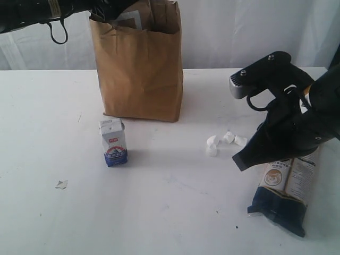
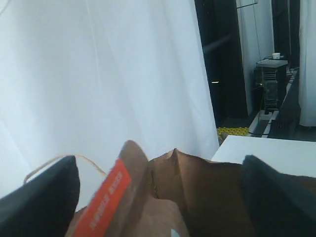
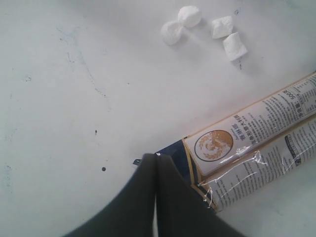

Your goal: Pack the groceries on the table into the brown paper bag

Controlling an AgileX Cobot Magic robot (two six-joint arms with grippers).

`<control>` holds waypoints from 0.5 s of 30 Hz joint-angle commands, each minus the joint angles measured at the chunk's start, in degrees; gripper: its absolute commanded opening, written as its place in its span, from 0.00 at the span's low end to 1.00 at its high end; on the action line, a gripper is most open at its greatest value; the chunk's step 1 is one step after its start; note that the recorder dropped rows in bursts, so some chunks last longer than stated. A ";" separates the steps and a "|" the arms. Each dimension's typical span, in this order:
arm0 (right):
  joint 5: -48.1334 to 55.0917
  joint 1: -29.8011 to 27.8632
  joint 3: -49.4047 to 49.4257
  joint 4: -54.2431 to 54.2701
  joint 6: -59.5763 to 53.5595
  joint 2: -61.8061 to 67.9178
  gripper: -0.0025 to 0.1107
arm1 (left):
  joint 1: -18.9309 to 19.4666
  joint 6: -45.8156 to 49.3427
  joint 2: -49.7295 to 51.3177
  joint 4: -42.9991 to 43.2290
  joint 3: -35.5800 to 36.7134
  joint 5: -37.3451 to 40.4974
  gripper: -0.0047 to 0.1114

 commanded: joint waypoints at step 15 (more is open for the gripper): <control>-0.62 -0.19 0.23 0.32 0.00 -0.14 0.02 | -0.13 -7.39 -0.81 4.10 -0.33 -0.95 0.15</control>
